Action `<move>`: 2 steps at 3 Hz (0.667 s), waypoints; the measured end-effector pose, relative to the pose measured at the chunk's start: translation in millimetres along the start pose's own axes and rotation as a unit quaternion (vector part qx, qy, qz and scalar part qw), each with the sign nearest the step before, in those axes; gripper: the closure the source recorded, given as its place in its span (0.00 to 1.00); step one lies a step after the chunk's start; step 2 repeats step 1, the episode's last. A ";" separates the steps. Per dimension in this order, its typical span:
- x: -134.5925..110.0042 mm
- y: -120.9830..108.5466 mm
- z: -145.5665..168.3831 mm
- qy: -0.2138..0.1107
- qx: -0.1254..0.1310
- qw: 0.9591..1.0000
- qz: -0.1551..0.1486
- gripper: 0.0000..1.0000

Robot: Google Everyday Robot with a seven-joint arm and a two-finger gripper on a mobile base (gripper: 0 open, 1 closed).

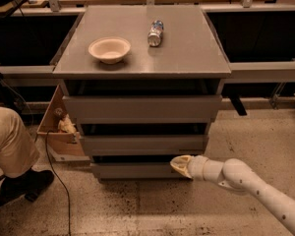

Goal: Close middle drawer

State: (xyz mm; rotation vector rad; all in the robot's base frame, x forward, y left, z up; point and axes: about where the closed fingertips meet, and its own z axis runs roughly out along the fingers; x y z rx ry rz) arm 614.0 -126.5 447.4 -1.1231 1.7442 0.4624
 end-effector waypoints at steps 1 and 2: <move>1.3 -5.0 -24.5 -0.005 0.012 1.000 0.009 1.00; 1.3 -5.0 -24.5 -0.005 0.012 1.000 0.009 1.00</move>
Offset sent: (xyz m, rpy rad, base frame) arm 0.0000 0.0000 0.0000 0.0000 0.0000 0.0000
